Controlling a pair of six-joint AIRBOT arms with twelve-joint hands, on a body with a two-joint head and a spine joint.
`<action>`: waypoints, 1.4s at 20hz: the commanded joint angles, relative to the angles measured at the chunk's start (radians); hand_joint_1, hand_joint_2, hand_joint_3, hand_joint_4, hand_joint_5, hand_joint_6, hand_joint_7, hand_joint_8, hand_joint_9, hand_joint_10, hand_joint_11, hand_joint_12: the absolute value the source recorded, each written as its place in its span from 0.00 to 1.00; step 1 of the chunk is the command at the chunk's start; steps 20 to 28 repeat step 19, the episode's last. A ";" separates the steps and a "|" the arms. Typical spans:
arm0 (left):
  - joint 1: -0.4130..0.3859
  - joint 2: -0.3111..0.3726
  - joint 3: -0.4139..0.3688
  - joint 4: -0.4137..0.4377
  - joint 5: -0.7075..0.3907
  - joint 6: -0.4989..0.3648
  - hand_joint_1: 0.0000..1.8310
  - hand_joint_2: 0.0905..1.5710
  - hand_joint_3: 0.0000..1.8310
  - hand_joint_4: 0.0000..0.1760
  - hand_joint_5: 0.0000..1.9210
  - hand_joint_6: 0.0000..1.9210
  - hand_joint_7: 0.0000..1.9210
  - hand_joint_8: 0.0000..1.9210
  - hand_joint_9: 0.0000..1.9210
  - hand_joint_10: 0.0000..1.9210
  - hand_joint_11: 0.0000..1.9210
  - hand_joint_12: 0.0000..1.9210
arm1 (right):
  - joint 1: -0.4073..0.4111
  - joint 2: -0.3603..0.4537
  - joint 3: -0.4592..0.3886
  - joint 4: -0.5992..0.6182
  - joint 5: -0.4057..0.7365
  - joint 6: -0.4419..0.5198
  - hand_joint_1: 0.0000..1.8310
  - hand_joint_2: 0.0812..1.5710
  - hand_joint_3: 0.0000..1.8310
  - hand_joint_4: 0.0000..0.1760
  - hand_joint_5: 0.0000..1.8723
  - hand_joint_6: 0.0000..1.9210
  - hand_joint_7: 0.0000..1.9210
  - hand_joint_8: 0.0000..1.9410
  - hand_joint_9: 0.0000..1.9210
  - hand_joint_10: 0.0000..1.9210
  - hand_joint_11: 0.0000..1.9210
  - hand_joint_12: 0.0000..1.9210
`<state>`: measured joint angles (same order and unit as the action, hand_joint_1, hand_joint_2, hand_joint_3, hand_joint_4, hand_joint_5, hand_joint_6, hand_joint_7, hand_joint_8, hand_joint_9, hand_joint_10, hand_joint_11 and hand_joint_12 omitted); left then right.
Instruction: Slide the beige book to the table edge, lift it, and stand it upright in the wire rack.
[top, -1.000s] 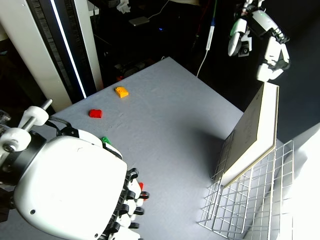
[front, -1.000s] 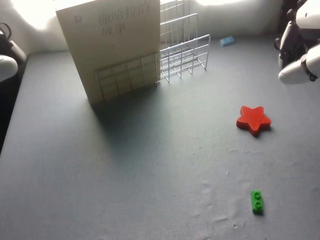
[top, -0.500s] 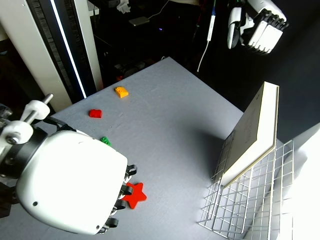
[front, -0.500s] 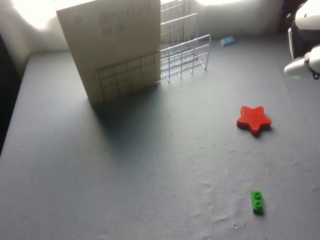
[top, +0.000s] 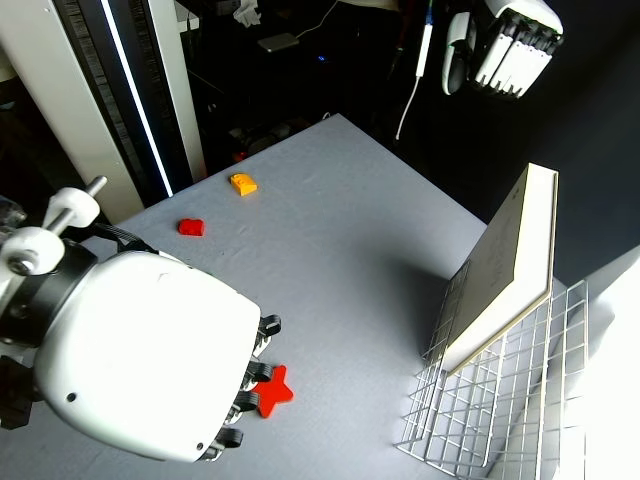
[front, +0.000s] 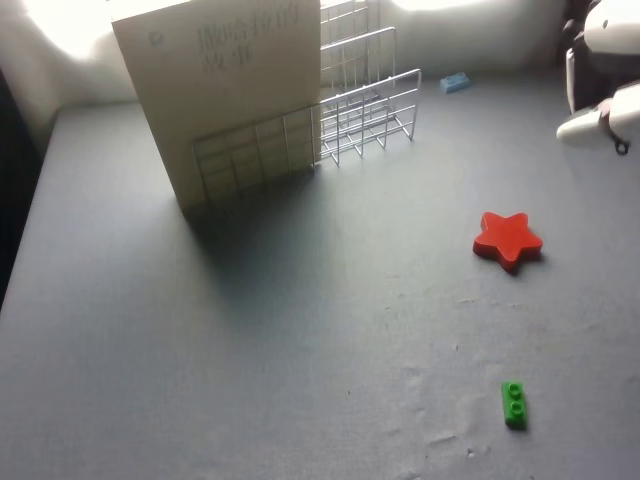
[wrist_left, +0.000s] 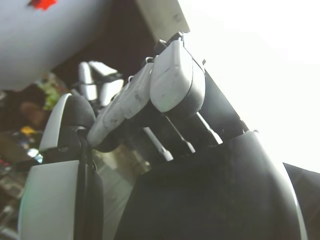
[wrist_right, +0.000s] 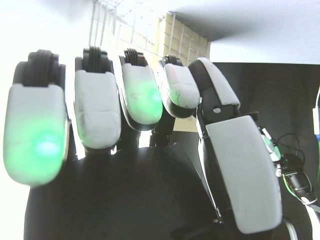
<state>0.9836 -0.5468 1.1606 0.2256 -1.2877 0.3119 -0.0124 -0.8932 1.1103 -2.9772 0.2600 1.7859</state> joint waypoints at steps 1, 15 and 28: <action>-0.011 0.013 0.003 0.012 -0.069 -0.026 0.41 0.80 0.00 0.00 0.67 1.00 0.69 1.00 0.71 1.00 0.75 1.00 | -0.013 0.005 -0.013 -0.035 -0.117 0.000 0.36 0.87 0.00 1.00 0.69 1.00 0.74 1.00 0.81 1.00 0.88 1.00; -0.152 0.047 -0.026 0.096 0.036 -0.007 0.42 0.78 0.00 0.00 0.66 1.00 0.67 1.00 0.70 1.00 0.74 1.00 | -0.210 0.024 -0.153 -0.035 -0.423 0.105 0.36 0.86 0.00 1.00 0.69 1.00 0.72 1.00 0.80 1.00 0.86 1.00; -0.164 0.051 -0.030 0.136 0.035 -0.031 0.42 0.78 0.00 0.00 0.66 1.00 0.67 1.00 0.69 1.00 0.72 1.00 | -0.261 0.024 -0.171 -0.035 -0.557 0.149 0.38 0.85 0.00 1.00 0.69 1.00 0.72 1.00 0.80 1.00 0.86 1.00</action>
